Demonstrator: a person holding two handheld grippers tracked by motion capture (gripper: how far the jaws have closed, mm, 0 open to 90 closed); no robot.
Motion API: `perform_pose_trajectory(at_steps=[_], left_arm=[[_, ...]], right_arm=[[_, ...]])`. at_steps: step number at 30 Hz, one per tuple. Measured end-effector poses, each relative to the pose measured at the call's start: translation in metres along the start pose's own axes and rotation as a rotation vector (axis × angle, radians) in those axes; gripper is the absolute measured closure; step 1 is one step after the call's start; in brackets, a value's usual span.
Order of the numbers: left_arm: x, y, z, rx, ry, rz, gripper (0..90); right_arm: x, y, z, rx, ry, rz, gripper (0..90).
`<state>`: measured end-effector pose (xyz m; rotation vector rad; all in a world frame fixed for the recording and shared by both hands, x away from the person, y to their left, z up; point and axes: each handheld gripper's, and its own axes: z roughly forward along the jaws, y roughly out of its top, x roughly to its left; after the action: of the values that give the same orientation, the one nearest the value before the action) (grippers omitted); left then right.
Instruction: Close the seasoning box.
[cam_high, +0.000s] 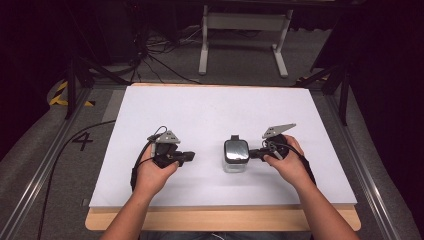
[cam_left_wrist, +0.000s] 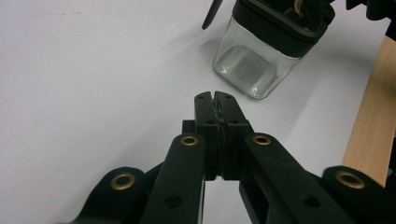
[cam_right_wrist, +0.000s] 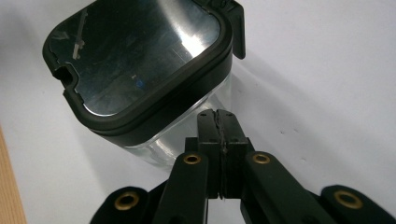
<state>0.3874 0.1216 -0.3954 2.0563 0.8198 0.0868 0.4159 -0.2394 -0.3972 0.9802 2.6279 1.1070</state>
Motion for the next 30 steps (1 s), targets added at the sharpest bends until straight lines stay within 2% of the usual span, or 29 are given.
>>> perform_pose_trajectory(at_steps=[2,3,4,5,6,8,9,11,12,13,16,17,18,23,26,27,28,30], left_arm=[[0.001,0.002,0.000,0.000,0.003,0.007,88.9],[0.001,0.002,0.000,0.000,0.003,0.007,88.6],[0.002,0.004,-0.002,0.002,-0.005,0.004,88.1],[0.002,0.004,-0.002,0.002,-0.005,0.004,87.6],[0.004,0.007,-0.006,0.002,0.011,0.015,86.9],[0.007,0.009,-0.011,-0.002,0.033,0.032,86.2],[0.007,0.009,-0.011,-0.002,0.033,0.032,85.8],[0.011,0.010,-0.016,-0.014,0.027,0.007,85.1],[0.013,0.010,-0.019,-0.011,0.032,0.009,84.4],[0.015,0.010,-0.021,-0.017,0.033,0.005,84.4],[0.019,0.011,-0.027,-0.024,0.038,-0.009,83.4],[0.022,0.011,-0.031,-0.034,0.047,-0.010,83.4],[0.023,0.010,-0.034,-0.036,0.056,-0.015,82.5],[0.030,0.009,-0.040,-0.035,0.084,-0.020,80.7],[0.035,0.006,-0.043,-0.033,0.089,-0.046,79.5],[0.038,0.006,-0.045,-0.026,0.090,-0.044,79.5],[0.039,0.005,-0.045,-0.030,0.092,-0.061,79.3],[0.046,0.002,-0.047,-0.023,0.104,-0.071,78.6]], right_arm=[[0.001,0.000,-0.005,0.004,-0.035,-0.016,90.0],[0.001,0.000,-0.005,0.004,-0.035,-0.016,90.0],[0.003,0.001,-0.016,-0.012,-0.067,-0.029,90.0],[0.003,0.001,-0.016,-0.012,-0.067,-0.029,90.0],[0.002,0.002,-0.030,-0.048,-0.085,-0.020,90.0],[0.001,0.002,-0.043,-0.081,-0.110,-0.009,88.2],[0.001,0.002,-0.043,-0.081,-0.110,-0.009,88.2],[-0.003,0.001,-0.061,-0.127,-0.139,0.008,86.4],[-0.007,-0.002,-0.075,-0.162,-0.159,0.029,84.4],[-0.007,-0.002,-0.075,-0.162,-0.159,0.029,84.4],[-0.015,-0.008,-0.092,-0.193,-0.182,0.074,83.0],[-0.015,-0.008,-0.092,-0.193,-0.182,0.074,83.0],[-0.021,-0.011,-0.099,-0.209,-0.195,0.096,81.8],[-0.030,-0.017,-0.107,-0.207,-0.223,0.126,78.8],[-0.038,-0.022,-0.109,-0.197,-0.252,0.139,75.3],[-0.040,-0.024,-0.110,-0.194,-0.256,0.147,72.9],[-0.043,-0.026,-0.110,-0.187,-0.259,0.153,71.0],[-0.051,-0.031,-0.111,-0.177,-0.300,0.174,64.7]])
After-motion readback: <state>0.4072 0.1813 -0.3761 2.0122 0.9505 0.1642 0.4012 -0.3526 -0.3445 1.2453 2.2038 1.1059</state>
